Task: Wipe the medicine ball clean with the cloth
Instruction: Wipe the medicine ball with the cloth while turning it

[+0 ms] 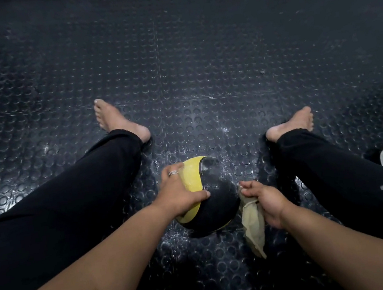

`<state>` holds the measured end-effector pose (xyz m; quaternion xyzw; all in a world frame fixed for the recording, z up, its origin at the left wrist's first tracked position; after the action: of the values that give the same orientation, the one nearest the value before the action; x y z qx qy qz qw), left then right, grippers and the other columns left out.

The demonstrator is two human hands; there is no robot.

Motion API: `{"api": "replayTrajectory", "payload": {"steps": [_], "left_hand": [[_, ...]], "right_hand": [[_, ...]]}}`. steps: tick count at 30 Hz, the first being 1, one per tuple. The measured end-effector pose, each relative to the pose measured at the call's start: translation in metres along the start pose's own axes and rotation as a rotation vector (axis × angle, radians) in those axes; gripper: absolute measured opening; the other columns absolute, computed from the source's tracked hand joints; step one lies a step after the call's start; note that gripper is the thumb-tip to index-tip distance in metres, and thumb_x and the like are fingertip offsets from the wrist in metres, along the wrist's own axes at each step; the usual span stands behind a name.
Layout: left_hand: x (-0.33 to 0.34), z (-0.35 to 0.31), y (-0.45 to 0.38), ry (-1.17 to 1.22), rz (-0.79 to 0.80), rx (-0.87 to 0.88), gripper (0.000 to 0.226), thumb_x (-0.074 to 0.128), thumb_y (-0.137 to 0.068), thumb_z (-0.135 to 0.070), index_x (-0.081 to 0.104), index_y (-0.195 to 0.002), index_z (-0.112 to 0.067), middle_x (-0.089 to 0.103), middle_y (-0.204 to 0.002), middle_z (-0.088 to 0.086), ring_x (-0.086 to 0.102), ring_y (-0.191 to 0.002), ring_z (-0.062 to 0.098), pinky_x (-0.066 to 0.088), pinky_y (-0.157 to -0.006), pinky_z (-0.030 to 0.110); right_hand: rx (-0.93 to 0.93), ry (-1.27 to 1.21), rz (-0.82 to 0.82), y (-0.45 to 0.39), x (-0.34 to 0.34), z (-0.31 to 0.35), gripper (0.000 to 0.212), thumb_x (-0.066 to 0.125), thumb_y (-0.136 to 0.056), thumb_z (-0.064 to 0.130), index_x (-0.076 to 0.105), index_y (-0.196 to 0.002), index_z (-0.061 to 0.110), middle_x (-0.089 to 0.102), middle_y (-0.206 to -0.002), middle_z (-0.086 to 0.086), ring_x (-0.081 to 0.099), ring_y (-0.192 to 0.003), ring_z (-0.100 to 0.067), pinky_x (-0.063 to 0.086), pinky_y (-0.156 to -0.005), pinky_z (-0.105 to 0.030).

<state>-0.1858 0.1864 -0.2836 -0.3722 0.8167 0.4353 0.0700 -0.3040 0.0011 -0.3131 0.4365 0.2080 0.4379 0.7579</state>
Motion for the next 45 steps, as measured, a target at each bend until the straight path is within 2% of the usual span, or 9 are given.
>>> {"api": "replayTrajectory", "payload": {"steps": [4,8,10,12,16,21,30,36,45], "left_hand": [[0.015,-0.010,0.001,-0.111,0.071,0.059,0.103,0.077,-0.076,-0.022,0.008,-0.153,-0.026,-0.005,-0.161,0.000,-0.005,-0.149,0.027,0.010,-0.122,0.047],[0.017,0.002,0.005,-0.192,0.112,0.000,0.122,0.080,-0.076,-0.037,-0.015,-0.153,-0.032,-0.026,-0.159,-0.004,-0.026,-0.146,0.029,0.001,-0.119,0.051],[0.016,0.007,0.005,-0.244,0.110,0.018,0.128,0.082,-0.072,-0.045,-0.017,-0.152,-0.033,-0.030,-0.158,-0.002,-0.029,-0.144,0.031,0.001,-0.120,0.055],[0.022,0.009,0.004,-0.299,0.137,0.016,0.128,0.081,-0.071,-0.048,-0.017,-0.152,-0.036,-0.035,-0.156,-0.002,-0.031,-0.143,0.033,0.005,-0.118,0.061],[0.039,0.007,0.002,-0.414,0.150,-0.047,0.113,0.075,-0.076,-0.048,-0.008,-0.152,-0.046,-0.041,-0.152,-0.011,-0.037,-0.139,0.036,0.009,-0.114,0.068],[0.040,-0.006,0.012,-0.178,0.068,-0.221,0.115,0.072,-0.085,-0.018,-0.021,-0.148,-0.045,-0.034,-0.156,-0.005,-0.020,-0.145,0.042,0.024,-0.115,0.057],[0.040,-0.024,0.014,-0.255,0.150,-0.234,0.136,0.087,-0.070,-0.034,-0.025,-0.147,-0.044,-0.035,-0.155,-0.001,-0.021,-0.144,0.043,0.020,-0.116,0.060],[0.037,-0.021,0.007,-0.217,0.092,-0.243,0.117,0.075,-0.082,-0.020,-0.016,-0.149,-0.047,-0.029,-0.158,-0.001,-0.014,-0.146,0.042,0.025,-0.114,0.057],[0.040,-0.034,0.008,-0.254,0.115,-0.258,0.130,0.085,-0.073,-0.024,-0.018,-0.149,-0.045,-0.031,-0.156,-0.002,-0.016,-0.146,0.041,0.026,-0.114,0.055]], "right_hand": [[-0.079,0.374,-0.086,0.002,0.001,0.013,0.031,0.060,-0.087,0.005,0.058,-0.118,0.006,0.063,-0.100,-0.008,0.060,-0.086,-0.020,0.047,-0.077,-0.030],[-0.510,0.859,-0.311,0.026,0.024,0.057,0.014,0.070,-0.081,0.028,0.057,-0.087,0.027,0.060,-0.098,-0.002,0.058,-0.085,-0.014,0.039,-0.069,-0.021],[-0.671,0.978,-0.219,0.041,0.056,0.071,0.013,0.070,-0.081,0.025,0.064,-0.092,0.024,0.056,-0.095,0.003,0.053,-0.084,-0.010,0.034,-0.068,-0.018],[-0.784,1.120,-0.113,0.052,0.087,0.073,0.019,0.068,-0.084,0.024,0.068,-0.103,0.022,0.055,-0.098,0.006,0.051,-0.091,-0.010,0.037,-0.080,-0.019],[-0.800,1.397,-0.163,0.050,0.110,0.054,0.027,0.052,-0.093,0.027,0.061,-0.118,0.032,0.054,-0.117,0.007,0.047,-0.113,-0.018,0.032,-0.096,-0.037],[-0.776,1.357,-0.230,0.042,0.101,0.053,0.021,0.047,-0.094,0.024,0.064,-0.105,0.019,0.052,-0.107,-0.002,0.047,-0.105,-0.024,0.038,-0.089,-0.035],[-0.595,1.252,-0.271,0.004,0.084,0.090,0.017,0.055,-0.092,0.018,0.068,-0.102,0.013,0.055,-0.104,-0.012,0.056,-0.096,-0.029,0.040,-0.079,-0.027],[-0.746,1.303,-0.148,0.043,0.090,0.062,0.017,0.054,-0.089,0.010,0.068,-0.097,0.013,0.054,-0.099,-0.005,0.056,-0.091,-0.023,0.043,-0.078,-0.028],[-0.661,1.105,-0.300,0.019,0.074,0.084,0.013,0.059,-0.090,0.017,0.066,-0.099,0.011,0.052,-0.101,-0.006,0.055,-0.094,-0.025,0.036,-0.076,-0.024]]}}
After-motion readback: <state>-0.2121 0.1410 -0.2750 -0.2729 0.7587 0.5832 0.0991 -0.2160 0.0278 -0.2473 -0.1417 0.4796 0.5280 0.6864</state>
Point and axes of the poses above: each hand's wrist, its own y-axis away from the middle knuckle, its own x-axis out of the palm, z = x × y, the point moved 5 cm from there along -y, towards the middle knuckle
